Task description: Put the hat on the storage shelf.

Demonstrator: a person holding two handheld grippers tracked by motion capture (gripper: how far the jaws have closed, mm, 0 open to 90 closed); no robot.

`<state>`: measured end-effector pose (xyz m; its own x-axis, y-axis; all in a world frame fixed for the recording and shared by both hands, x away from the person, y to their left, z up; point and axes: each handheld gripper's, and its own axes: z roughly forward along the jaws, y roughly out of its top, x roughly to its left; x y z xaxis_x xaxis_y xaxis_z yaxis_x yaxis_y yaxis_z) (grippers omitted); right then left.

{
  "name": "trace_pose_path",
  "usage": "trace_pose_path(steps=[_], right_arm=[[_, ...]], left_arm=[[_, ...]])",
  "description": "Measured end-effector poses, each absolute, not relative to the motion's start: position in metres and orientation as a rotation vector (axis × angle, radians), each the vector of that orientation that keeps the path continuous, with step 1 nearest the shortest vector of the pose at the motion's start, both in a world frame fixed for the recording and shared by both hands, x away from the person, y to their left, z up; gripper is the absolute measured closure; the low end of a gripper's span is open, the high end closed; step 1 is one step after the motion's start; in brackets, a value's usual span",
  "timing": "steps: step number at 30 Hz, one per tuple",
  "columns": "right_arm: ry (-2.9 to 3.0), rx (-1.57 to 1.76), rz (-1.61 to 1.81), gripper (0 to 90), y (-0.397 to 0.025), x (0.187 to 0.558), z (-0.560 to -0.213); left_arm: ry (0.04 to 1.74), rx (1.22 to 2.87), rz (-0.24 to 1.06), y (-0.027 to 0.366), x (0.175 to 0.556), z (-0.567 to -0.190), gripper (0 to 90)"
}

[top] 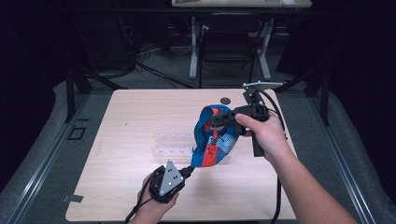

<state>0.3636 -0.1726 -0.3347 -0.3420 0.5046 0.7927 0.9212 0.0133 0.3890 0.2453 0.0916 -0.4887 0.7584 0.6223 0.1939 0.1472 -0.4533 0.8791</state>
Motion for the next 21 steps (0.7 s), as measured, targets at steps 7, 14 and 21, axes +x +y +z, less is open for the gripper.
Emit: trace_pose_path(steps=[7, 14, 21], right_arm=[[-1.860, -1.465, -1.296, 78.5, -0.174, 0.366, -0.337], [-1.853, -1.463, -1.317, 78.0, -0.169, 0.368, -0.335], [-1.861, -1.487, -1.319, 76.5, -0.167, 0.374, -0.339]], left_arm=[[0.595, 1.977, 0.642, 0.093, 0.250, -0.484, 88.8], [0.604, 1.952, 0.662, 0.100, 0.259, -0.476, 88.8], [0.611, 1.948, 0.664, 0.102, 0.273, -0.479, 88.8]])
